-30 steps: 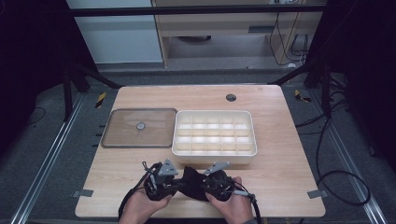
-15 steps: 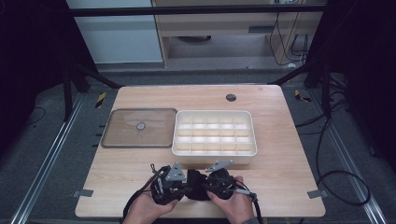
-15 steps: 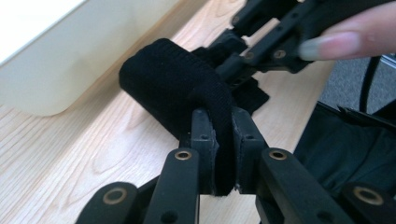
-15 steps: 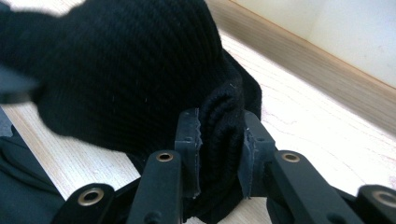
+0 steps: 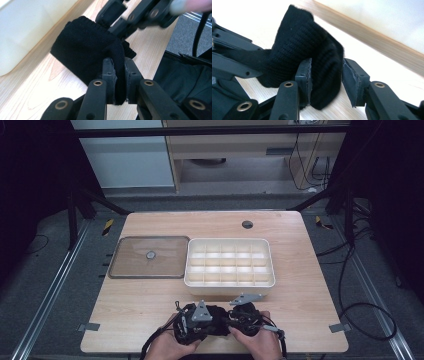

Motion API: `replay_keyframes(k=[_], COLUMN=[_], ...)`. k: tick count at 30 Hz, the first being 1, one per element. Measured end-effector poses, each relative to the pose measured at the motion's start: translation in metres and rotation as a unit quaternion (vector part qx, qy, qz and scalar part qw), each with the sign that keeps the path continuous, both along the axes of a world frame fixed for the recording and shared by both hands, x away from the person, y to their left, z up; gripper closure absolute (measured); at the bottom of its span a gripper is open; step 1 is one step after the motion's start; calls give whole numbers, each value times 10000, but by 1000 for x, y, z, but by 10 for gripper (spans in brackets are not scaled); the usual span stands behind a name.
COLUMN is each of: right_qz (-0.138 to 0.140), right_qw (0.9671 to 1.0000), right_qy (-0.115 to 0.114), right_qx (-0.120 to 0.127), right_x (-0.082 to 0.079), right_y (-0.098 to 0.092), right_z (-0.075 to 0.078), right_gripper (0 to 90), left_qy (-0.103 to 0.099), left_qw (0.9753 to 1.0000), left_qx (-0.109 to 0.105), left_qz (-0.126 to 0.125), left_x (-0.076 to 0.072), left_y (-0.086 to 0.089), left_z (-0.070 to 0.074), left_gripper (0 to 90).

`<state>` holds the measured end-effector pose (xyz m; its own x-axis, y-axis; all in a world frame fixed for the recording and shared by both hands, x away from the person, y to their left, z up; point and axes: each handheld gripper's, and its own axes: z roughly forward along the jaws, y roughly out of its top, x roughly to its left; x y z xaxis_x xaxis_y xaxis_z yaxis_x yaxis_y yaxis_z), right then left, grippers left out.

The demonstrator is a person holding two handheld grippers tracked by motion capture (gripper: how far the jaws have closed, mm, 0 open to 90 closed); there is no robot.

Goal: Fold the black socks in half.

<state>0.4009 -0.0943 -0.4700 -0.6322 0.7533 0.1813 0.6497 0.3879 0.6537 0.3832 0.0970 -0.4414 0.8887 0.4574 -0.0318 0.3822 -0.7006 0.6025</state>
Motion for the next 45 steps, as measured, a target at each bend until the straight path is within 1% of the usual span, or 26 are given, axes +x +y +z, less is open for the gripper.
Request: replay_keyframes(k=[4,7,10,11,12,14,18,23,25,30,34,40,42,45], right_qz=[-59,-88,-122,-140,-167,-179,-278,-403,-446,-483,-485,-513,-503,-509], right_qw=[10000,10000,9999,9999,9999,9998,9996,9991,9990,9988,9988,9987,9987,9987], right_qy=[-25,11,6,-9,12,-42,-70,-48,-38,-28,-24,11,-4,1], right_qx=[-1,-3,-60,-81,-44,-70,-87,-83,-74,-59,-77,-76,-74,-53], right_x=[-3,-5,-6,-6,-6,-6,-8,-10,-11,-10,-10,-11,-10,-11], right_y=[-11,-16,-22,-24,-25,-30,-41,-53,-56,-60,-61,-62,-63,-64], right_z=[0,-1,-2,-2,-2,-2,1,1,1,0,0,0,1,2], right_gripper=[615,615,616,616,617,617,624,628,630,630,629,623,617,613], left_qy=[38,51,78,126,178,267,300,381,403,445,442,407,391,391], left_qw=[10000,10000,9999,9998,9998,9996,9993,9990,9988,9988,9987,9990,9991,9991], left_qx=[25,41,70,62,39,31,147,141,172,144,154,123,77,77], left_qz=[-26,-36,-90,-104,-116,-113,-172,-178,-202,-167,-177,-162,-139,-164], left_x=[1,1,3,4,5,8,10,12,12,13,12,11,11,11], left_y=[-9,-16,-23,-25,-26,-30,-38,-44,-45,-45,-46,-45,-46,-45], left_z=[-5,-8,-10,-11,-11,-14,-15,-18,-19,-20,-20,-21,-22,-22], left_gripper=[815,811,810,810,810,810,810,811,811,811,812,812,812,811])
